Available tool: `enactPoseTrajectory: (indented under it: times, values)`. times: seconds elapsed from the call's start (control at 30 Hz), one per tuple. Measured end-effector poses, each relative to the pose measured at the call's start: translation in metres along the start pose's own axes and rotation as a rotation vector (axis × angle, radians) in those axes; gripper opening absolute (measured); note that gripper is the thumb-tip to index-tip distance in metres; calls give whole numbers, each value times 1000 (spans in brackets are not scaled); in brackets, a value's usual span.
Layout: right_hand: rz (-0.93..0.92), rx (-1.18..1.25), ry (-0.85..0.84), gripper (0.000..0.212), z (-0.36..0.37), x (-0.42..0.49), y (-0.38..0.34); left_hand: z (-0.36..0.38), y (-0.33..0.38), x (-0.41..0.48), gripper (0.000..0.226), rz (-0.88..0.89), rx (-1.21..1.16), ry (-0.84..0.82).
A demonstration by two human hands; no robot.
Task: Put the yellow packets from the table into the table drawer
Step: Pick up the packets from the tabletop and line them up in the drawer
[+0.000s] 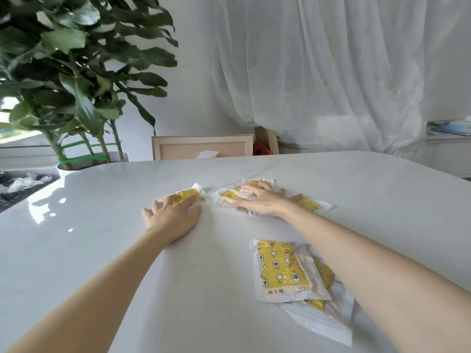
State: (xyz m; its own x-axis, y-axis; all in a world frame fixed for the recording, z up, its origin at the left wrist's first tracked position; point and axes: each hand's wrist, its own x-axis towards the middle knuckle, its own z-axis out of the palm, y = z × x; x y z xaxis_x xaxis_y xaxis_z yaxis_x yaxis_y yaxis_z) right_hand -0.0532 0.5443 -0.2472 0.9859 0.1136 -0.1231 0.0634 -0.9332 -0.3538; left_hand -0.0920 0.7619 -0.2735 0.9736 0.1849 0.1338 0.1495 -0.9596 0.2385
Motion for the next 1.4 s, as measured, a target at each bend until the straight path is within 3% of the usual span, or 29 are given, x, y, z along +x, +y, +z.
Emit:
enactPoseTrajectory:
  times: [0.6,0.8,0.93,1.07,1.2,1.3,1.4]
  values:
    - [-232,-16,-113,79,25,-117,-15,-62,3,-148,48,-15,28,-321]
    - [-192,-236,-30,56,14,-162,-27,-86,0,-195,46,29,72,-369]
    - [-198,-121,58,47,5,-195,-32,-97,2,-221,46,12,99,-388]
    - [-202,-4,-27,53,-6,-219,-25,-99,2,-232,46,18,165,-417]
    - [-190,-111,-126,74,0,-236,-15,-89,1,-235,43,17,103,-324]
    - [-145,-161,-118,72,10,-238,-6,-81,3,-233,44,-77,-9,-140]
    - [-117,-174,-97,70,14,-238,-2,-74,-2,-226,54,-206,-133,-124]
